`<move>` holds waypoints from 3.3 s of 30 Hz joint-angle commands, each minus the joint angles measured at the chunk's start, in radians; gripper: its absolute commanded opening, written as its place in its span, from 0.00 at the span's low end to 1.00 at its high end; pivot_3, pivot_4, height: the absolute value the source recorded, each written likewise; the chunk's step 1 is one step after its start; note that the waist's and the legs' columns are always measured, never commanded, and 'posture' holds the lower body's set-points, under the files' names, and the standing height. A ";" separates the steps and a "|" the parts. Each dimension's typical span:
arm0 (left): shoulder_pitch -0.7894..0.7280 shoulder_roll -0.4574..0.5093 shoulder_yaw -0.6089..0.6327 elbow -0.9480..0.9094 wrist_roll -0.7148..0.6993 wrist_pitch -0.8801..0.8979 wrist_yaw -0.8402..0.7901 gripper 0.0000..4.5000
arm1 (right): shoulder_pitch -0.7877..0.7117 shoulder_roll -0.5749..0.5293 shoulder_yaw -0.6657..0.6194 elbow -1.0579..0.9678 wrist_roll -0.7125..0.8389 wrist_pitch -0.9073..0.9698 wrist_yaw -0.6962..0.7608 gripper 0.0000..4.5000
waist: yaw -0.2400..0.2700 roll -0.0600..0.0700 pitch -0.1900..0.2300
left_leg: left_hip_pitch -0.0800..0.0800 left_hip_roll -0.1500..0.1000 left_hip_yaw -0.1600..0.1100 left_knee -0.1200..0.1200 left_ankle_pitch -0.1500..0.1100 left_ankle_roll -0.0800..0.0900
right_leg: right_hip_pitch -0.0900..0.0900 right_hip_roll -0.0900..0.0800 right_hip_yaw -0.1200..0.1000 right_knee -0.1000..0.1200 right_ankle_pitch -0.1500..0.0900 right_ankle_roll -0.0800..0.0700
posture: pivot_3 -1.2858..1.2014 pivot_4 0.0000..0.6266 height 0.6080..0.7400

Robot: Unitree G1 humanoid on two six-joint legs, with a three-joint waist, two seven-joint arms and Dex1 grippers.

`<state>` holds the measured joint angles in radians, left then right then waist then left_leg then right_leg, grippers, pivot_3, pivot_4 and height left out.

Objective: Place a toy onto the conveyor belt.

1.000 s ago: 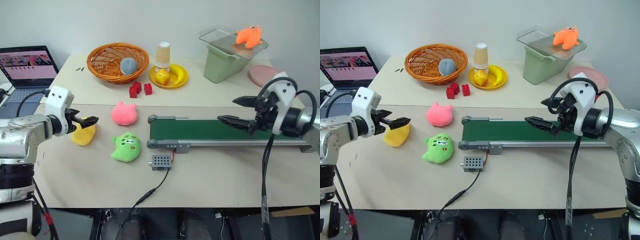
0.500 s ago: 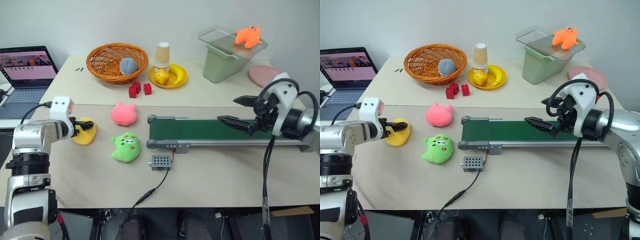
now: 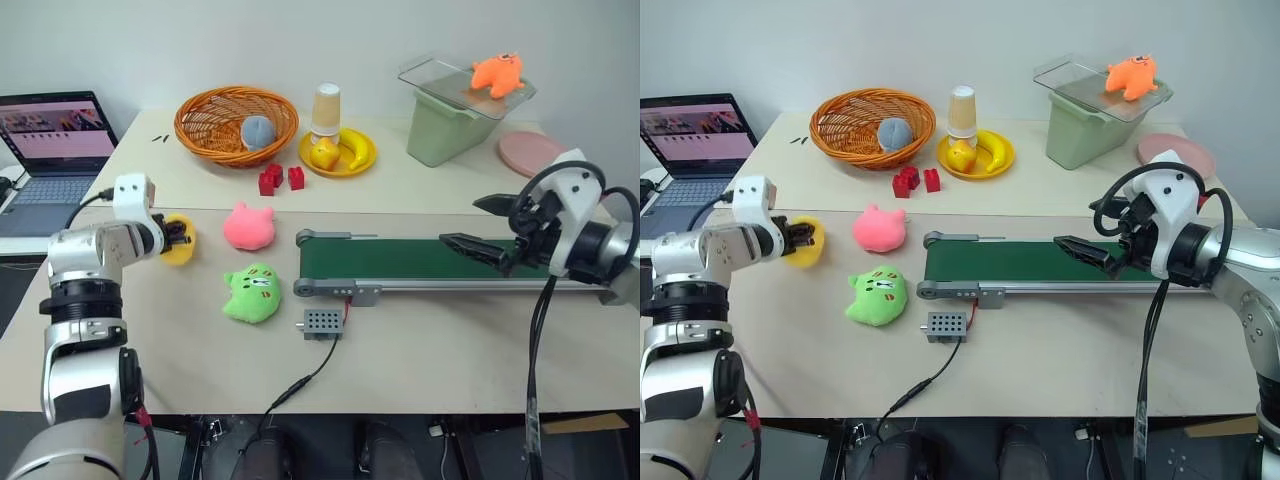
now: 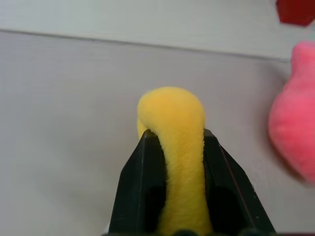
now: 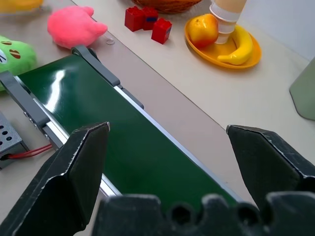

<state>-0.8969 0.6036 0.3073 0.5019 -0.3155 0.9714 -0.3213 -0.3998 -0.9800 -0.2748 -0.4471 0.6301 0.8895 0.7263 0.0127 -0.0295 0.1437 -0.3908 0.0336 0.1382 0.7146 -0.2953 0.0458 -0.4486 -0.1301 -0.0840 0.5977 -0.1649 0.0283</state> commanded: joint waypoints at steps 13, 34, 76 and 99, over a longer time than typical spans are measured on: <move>-0.326 -0.401 0.381 -0.279 -0.514 0.128 0.260 0.16 | -0.006 0.160 -0.145 -0.128 0.212 0.277 -0.264 1.00 | -0.005 -0.002 0.001 | 0.003 0.000 -0.006 0.000 0.000 0.000 | 0.010 0.000 -0.008 -0.003 0.004 0.005 | 0.52 0.24 0.95; -0.101 -0.774 0.239 -0.410 -0.674 -0.021 0.485 0.16 | -0.362 0.799 -0.098 -0.134 0.274 0.484 -0.883 1.00 | -0.004 -0.002 0.001 | -0.003 -0.002 -0.006 0.000 0.002 0.000 | 0.008 0.000 -0.011 -0.004 0.007 0.001 | 0.52 0.24 0.95; 0.017 -0.735 0.059 -0.448 -1.097 -0.048 0.751 0.16 | -0.349 0.821 0.104 0.001 0.117 0.288 -0.743 1.00 | -0.016 -0.001 0.001 | -0.003 -0.002 -0.014 0.000 0.002 0.000 | 0.008 0.000 -0.012 -0.004 0.006 0.001 | 0.52 0.24 0.95; 0.024 -0.667 0.035 -0.475 -1.189 -0.058 0.809 0.16 | -0.336 0.749 0.074 0.010 0.154 0.294 -0.660 1.00 | -0.014 -0.001 0.001 | -0.003 -0.002 -0.014 -0.001 0.002 -0.001 | 0.008 0.000 -0.012 -0.005 0.006 0.001 | 0.52 0.24 0.95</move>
<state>-0.8615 -0.0580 0.3671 0.0781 -1.4638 0.9173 0.4924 -0.7275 -0.2217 -0.1783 -0.4118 0.7728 1.1846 0.0643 -0.0009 -0.0306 0.1449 -0.3936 0.0316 0.1241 0.7137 -0.2935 0.0452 -0.4403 -0.1299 -0.0961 0.5930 -0.1586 0.0297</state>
